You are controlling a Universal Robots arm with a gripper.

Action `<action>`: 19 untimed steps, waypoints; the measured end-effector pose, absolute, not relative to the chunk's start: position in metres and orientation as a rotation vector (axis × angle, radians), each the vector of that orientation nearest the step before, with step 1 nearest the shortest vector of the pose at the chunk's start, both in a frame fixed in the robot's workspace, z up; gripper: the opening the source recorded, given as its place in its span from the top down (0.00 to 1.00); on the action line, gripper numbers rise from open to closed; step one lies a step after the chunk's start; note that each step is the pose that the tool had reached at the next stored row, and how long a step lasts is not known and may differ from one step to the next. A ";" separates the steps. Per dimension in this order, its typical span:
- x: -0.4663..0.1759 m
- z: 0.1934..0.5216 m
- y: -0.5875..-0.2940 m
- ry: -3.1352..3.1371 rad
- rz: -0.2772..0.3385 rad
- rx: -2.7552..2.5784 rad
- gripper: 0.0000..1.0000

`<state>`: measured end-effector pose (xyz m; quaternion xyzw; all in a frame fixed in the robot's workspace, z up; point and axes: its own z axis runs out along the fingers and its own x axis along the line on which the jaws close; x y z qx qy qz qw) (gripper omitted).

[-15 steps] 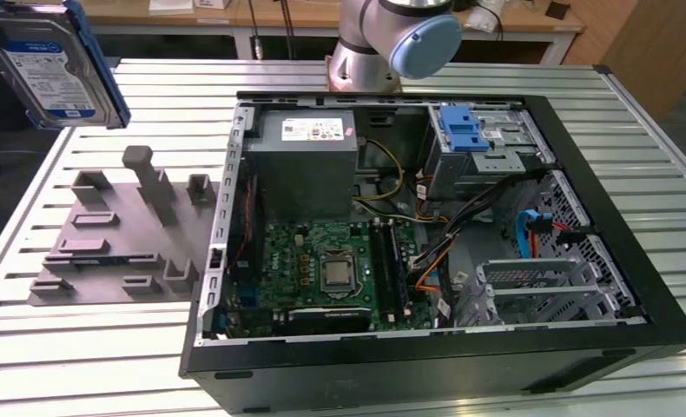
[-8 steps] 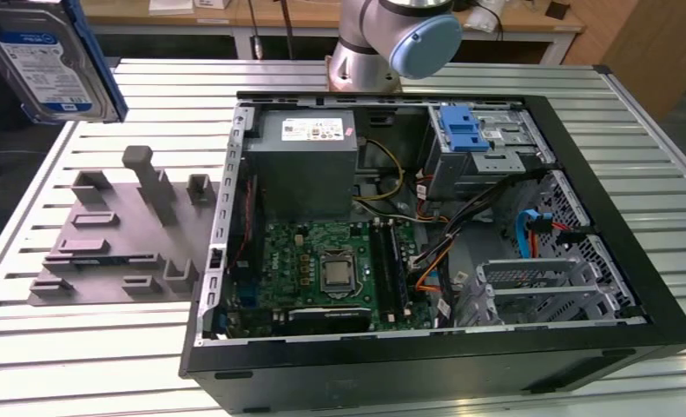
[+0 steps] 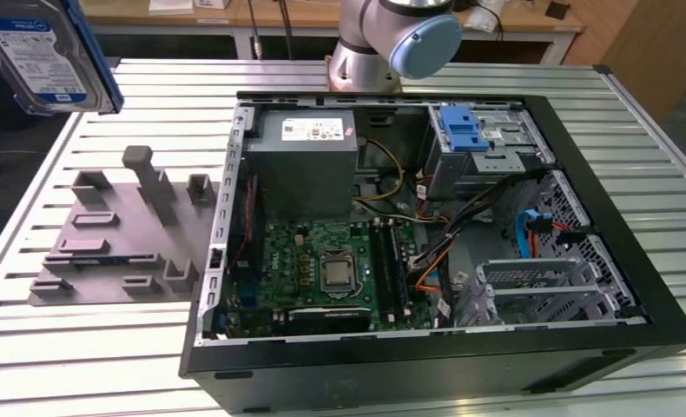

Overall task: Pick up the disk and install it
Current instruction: 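Pick up the disk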

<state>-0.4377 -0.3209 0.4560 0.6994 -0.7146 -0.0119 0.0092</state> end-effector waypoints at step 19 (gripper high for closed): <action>-0.438 0.492 -0.321 -2.232 -0.037 2.184 0.64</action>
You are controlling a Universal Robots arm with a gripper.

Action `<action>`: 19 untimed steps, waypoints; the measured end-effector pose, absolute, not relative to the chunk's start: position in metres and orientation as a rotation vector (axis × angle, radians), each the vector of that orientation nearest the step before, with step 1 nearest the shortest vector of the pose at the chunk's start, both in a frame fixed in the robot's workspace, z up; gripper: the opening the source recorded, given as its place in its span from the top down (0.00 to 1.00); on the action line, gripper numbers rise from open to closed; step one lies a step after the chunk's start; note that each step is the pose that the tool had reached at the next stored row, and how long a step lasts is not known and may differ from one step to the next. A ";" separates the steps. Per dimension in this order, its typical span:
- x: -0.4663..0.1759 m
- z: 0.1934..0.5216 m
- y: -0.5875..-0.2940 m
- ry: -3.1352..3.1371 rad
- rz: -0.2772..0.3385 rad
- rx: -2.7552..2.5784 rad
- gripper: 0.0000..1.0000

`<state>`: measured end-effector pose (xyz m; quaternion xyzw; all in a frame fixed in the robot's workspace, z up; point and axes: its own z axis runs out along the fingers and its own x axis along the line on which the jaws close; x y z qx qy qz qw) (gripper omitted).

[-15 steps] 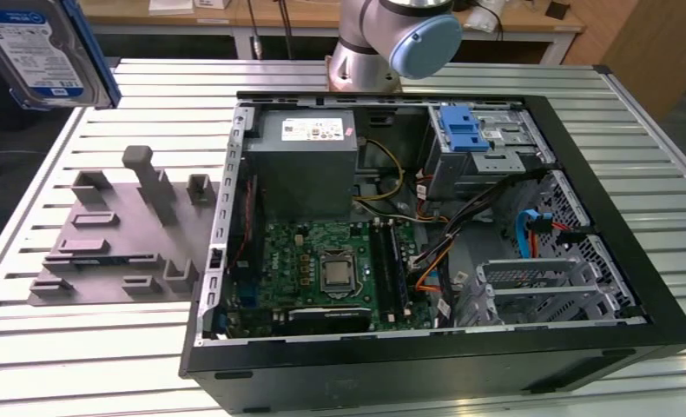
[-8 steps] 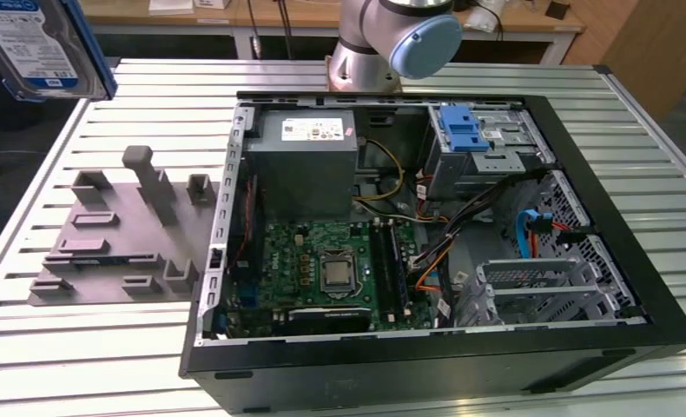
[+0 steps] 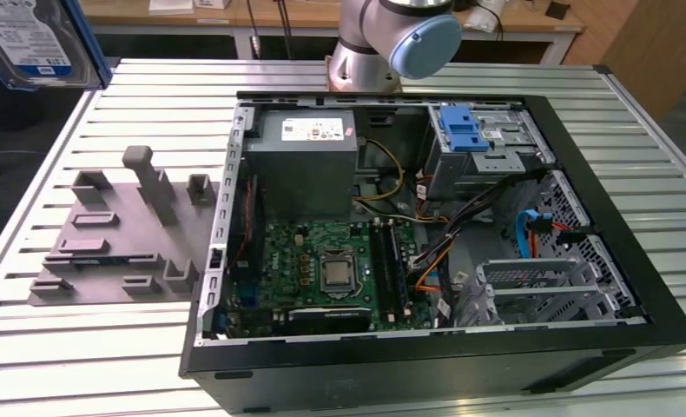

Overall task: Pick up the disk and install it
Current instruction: 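Pick up the disk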

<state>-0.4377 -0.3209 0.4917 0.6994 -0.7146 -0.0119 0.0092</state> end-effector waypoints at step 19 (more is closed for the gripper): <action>-0.438 0.495 -0.344 -2.232 -0.037 2.184 0.64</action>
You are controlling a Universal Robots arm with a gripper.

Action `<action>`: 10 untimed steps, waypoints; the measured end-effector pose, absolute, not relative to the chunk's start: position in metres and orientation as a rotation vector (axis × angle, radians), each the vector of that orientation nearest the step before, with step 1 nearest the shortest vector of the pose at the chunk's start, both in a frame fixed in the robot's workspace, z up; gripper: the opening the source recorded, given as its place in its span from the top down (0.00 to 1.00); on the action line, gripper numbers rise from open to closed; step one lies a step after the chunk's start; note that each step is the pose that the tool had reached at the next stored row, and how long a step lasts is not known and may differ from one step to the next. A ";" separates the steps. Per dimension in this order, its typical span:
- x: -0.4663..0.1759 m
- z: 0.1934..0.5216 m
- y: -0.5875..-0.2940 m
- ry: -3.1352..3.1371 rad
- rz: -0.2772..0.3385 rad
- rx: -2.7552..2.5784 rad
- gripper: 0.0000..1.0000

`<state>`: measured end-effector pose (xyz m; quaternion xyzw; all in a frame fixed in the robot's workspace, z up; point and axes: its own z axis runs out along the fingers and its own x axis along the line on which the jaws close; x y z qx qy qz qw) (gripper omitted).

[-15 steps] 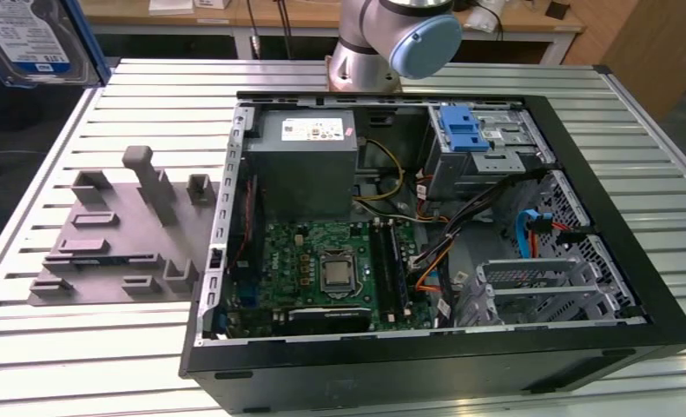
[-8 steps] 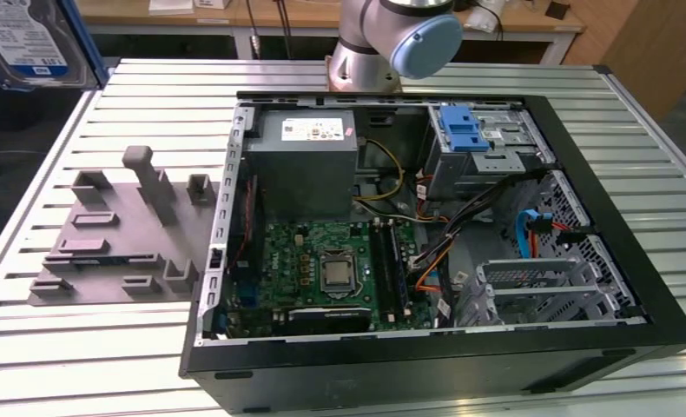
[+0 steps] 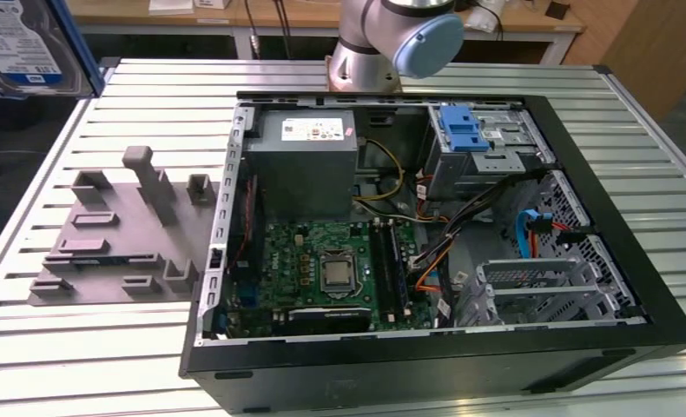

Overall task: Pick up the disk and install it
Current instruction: 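Pick up the disk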

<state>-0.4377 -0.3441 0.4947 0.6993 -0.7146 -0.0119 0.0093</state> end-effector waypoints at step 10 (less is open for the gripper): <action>-0.438 0.495 -0.373 -2.232 -0.037 2.184 0.64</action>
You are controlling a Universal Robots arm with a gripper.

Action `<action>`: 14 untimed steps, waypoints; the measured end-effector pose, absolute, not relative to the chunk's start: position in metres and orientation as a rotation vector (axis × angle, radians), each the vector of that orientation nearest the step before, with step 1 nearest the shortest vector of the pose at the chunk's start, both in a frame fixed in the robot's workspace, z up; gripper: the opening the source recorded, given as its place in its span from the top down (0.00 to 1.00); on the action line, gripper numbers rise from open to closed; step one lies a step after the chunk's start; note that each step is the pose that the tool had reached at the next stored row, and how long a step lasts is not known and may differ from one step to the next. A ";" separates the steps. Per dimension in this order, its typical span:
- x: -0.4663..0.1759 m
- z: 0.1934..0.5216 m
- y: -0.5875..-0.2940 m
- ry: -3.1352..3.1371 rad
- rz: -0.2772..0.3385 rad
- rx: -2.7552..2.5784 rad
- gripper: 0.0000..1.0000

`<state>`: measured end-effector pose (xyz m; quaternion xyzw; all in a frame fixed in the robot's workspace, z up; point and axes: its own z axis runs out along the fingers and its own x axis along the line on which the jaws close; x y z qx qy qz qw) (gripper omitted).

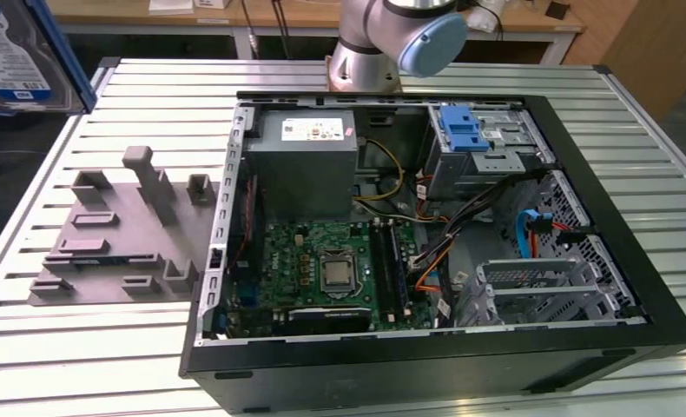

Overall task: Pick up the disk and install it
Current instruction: 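Pick up the disk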

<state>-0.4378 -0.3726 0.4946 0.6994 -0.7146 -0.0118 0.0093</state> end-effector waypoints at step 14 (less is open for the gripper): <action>-0.417 0.495 -0.389 -2.231 -0.038 2.183 0.64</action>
